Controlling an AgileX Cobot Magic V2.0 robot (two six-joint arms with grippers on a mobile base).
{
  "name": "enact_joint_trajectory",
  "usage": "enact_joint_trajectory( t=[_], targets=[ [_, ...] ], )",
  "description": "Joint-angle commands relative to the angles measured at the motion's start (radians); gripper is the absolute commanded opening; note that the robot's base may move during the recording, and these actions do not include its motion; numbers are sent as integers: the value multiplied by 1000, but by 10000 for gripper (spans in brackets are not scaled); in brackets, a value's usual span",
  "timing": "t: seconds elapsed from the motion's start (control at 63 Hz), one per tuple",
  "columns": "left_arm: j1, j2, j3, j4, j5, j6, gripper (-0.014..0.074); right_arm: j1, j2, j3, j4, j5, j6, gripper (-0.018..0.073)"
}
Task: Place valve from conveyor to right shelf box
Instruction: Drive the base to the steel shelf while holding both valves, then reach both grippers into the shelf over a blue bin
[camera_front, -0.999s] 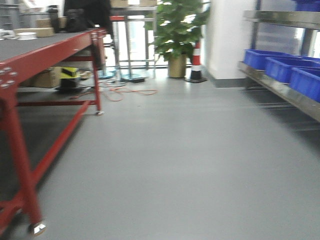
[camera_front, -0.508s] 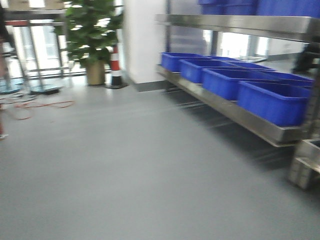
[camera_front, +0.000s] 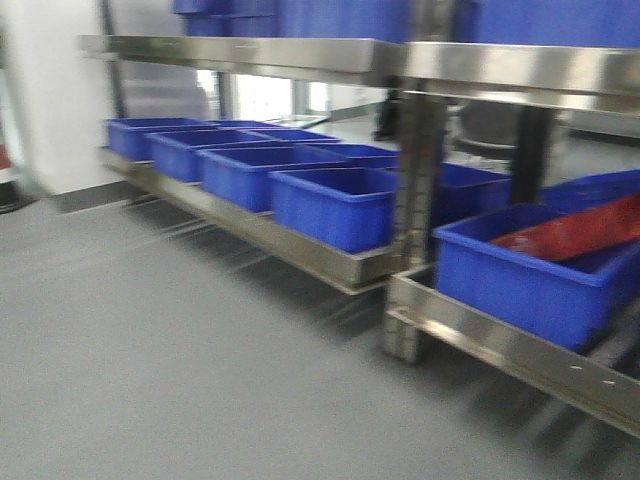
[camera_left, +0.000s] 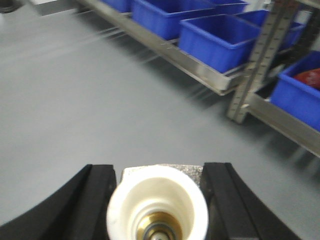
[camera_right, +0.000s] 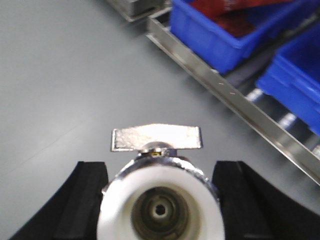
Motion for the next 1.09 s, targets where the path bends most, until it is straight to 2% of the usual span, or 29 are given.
enact_joint_trajectory(
  t=[0.0, 1.079],
  targets=[
    [0, -9, -7, -11, -50, 0, -111, -6, -9, -6, -11, -60, -7, -163],
    [0, -9, -7, -11, -50, 0, -111, -6, -9, -6, -11, -60, -7, -163]
  ],
)
